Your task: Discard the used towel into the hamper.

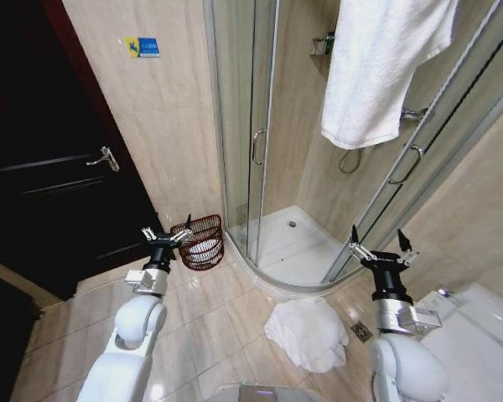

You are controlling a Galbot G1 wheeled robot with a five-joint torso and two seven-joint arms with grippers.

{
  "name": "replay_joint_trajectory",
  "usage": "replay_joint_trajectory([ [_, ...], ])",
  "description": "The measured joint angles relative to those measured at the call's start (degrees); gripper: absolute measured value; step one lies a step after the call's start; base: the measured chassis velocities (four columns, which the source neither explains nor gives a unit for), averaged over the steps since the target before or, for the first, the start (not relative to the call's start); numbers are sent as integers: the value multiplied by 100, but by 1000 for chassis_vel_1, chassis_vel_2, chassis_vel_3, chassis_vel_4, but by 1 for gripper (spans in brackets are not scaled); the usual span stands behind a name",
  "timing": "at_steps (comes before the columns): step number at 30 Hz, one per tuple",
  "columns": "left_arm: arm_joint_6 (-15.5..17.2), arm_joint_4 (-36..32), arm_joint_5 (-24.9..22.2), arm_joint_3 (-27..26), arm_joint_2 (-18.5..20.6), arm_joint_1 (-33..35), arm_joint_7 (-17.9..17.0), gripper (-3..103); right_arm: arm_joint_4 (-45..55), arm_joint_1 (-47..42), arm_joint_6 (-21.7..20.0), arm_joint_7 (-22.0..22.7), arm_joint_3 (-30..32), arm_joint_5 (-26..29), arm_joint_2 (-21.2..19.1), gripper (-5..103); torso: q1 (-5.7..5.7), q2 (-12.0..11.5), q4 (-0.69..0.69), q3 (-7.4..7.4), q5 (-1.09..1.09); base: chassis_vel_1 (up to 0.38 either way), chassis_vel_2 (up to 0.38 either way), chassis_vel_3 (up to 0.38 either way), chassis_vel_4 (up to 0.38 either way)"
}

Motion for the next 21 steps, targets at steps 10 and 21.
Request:
replay_joint_trajectory([
  [10, -240, 1, -88, 29, 11, 43, 38, 100, 76, -47, -16, 13, -11, 9, 0, 100, 132, 282, 0, 152, 0, 0, 0, 0, 0],
  [21, -584, 64, -74, 36, -31, 269, 103, 100, 176, 1149, -930, 443, 3, 1033, -855, 100, 146, 312, 1, 169, 1, 0, 0, 0, 0],
])
